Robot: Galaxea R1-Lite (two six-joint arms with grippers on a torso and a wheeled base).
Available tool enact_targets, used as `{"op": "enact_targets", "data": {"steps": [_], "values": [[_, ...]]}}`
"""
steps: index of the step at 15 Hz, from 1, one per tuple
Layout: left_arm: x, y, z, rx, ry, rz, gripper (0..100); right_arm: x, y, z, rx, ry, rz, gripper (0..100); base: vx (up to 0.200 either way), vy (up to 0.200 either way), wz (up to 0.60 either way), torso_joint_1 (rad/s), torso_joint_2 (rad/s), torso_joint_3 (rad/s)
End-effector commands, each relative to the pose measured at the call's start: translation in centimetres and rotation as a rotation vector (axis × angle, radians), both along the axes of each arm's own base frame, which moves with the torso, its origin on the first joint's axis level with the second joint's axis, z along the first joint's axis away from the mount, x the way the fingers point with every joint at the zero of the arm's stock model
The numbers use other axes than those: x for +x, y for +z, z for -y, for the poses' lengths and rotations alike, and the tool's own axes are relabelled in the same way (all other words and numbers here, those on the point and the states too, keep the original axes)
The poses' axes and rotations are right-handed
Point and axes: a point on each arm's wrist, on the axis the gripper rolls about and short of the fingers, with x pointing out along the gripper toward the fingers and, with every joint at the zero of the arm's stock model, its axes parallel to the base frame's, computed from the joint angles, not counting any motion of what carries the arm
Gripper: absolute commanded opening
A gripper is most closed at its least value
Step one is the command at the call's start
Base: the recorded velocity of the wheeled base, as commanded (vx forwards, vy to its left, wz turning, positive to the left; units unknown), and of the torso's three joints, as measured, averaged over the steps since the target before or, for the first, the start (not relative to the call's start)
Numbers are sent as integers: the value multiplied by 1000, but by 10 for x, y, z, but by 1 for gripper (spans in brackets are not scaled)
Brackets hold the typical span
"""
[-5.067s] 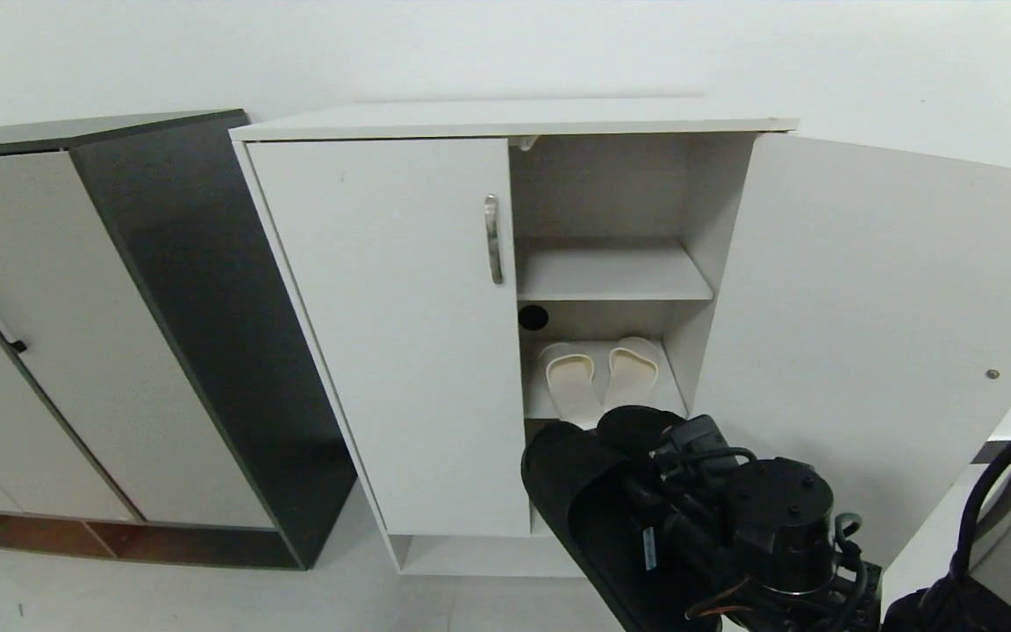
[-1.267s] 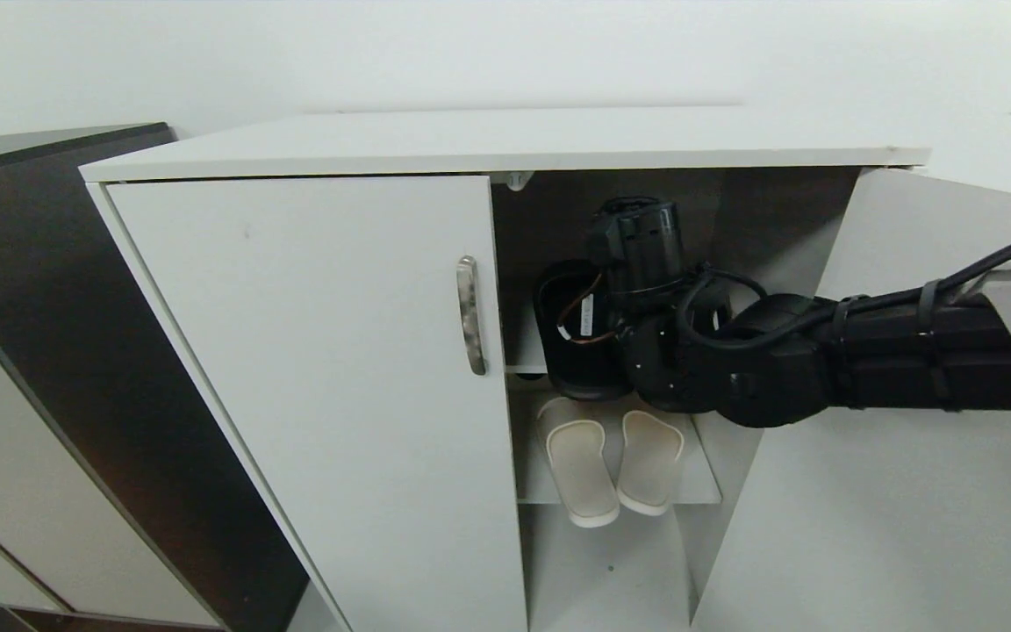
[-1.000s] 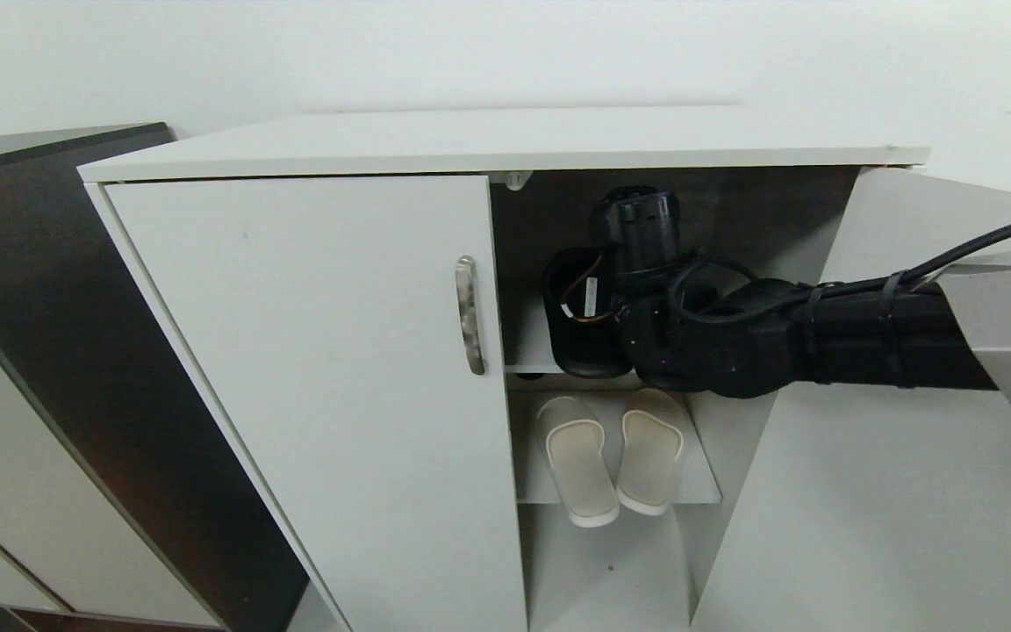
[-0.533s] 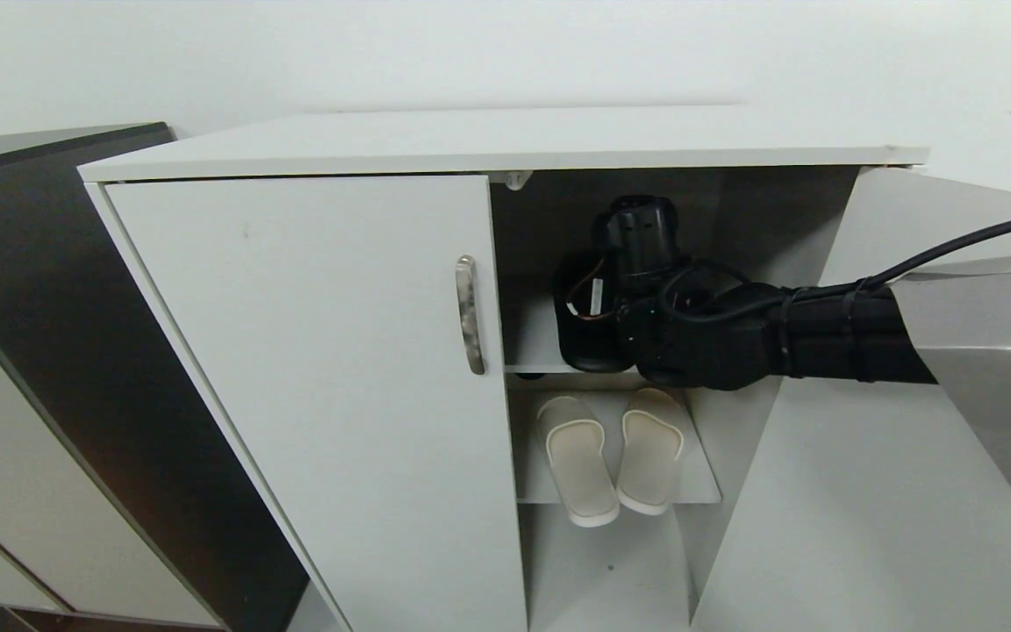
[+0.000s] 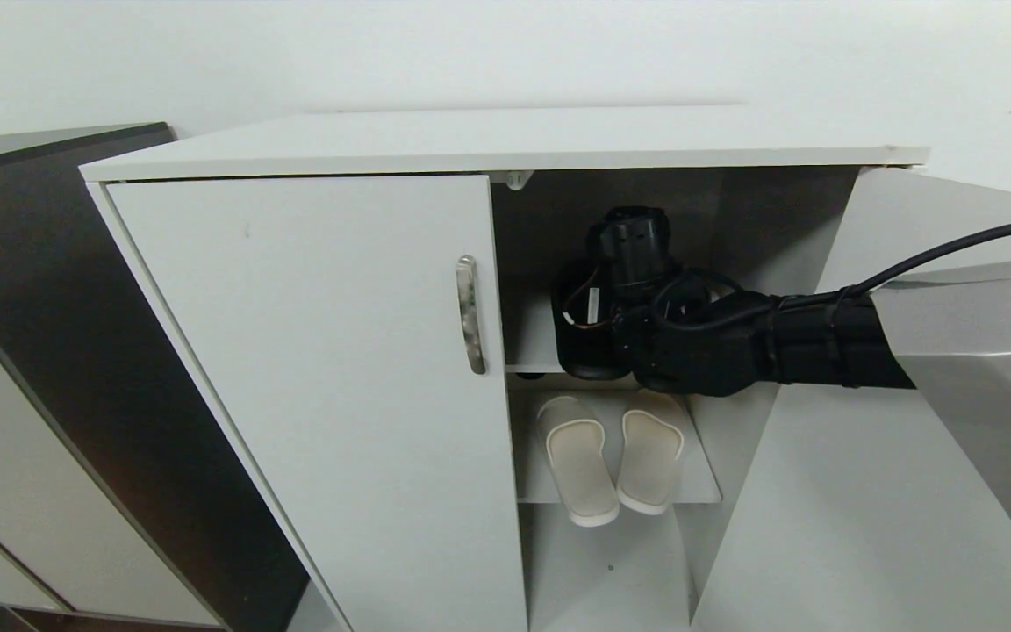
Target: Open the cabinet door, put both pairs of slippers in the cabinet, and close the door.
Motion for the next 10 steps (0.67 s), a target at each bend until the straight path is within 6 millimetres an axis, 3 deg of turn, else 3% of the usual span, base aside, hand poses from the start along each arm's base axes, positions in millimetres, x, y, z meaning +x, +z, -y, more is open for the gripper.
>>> {"op": "enact_targets", "data": {"steps": [1, 6, 7, 10], "values": [[0, 0, 0, 0, 1, -1, 0, 1, -2, -1, -2, 0, -3, 0, 0, 0, 0, 0, 0, 0], [0, 0, 0, 0, 1, -1, 0, 1, -4, -1, -6, 0, -8, 0, 0, 0, 0, 0, 0, 0], [0, 0, 0, 0, 1, -1, 0, 1, -5, -1, -9, 0, -11, 100, 0, 0, 0, 0, 0, 0], [0, 0, 0, 0, 1, -1, 0, 0, -7, 0, -16, 0, -20, 100, 0, 0, 0, 0, 0, 0]]}}
